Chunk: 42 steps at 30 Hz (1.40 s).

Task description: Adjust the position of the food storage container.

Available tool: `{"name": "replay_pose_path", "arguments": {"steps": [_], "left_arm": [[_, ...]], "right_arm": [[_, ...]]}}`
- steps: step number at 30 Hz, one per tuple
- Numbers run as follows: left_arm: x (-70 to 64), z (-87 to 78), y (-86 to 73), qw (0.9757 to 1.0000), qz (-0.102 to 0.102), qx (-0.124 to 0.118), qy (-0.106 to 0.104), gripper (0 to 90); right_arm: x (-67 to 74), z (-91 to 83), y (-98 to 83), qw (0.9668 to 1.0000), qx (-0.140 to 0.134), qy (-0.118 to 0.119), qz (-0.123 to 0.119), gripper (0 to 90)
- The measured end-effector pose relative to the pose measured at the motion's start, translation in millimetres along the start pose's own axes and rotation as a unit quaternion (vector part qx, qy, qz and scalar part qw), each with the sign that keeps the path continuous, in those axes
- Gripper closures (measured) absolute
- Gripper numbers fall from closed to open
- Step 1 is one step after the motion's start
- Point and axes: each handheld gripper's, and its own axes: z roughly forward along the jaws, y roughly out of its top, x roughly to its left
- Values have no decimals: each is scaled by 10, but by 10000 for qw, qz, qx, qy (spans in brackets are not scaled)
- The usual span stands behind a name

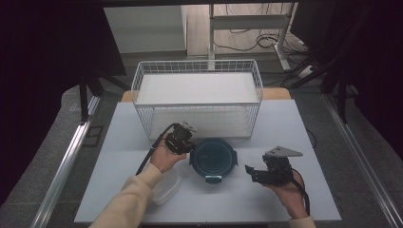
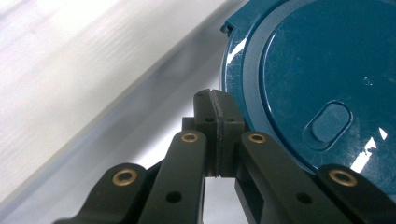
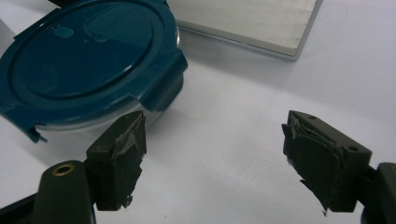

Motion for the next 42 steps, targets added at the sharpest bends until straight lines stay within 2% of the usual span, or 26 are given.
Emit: {"name": "replay_pose_path", "arguments": {"steps": [12, 19, 21, 37, 42], "left_arm": [[-231, 64, 98, 9998, 186, -4, -84, 900], [-350, 101, 154, 9996, 247, -20, -120, 900], [-404, 116, 176, 9994, 281, -13, -189, 900], [-622, 147, 231, 9984, 392, 33, -405, 900], [-670, 165, 257, 9983, 421, 25, -408, 900]], "right_arm": [[-37, -34, 7, 10000, -47, -23, 25, 208], [-126, -126, 25, 9997, -184, -82, 169, 209], [-159, -163, 27, 9994, -229, -119, 217, 209], [-191, -185, 28, 9993, -246, -146, 259, 209], [-198, -196, 28, 9992, -255, -152, 269, 209]]}}
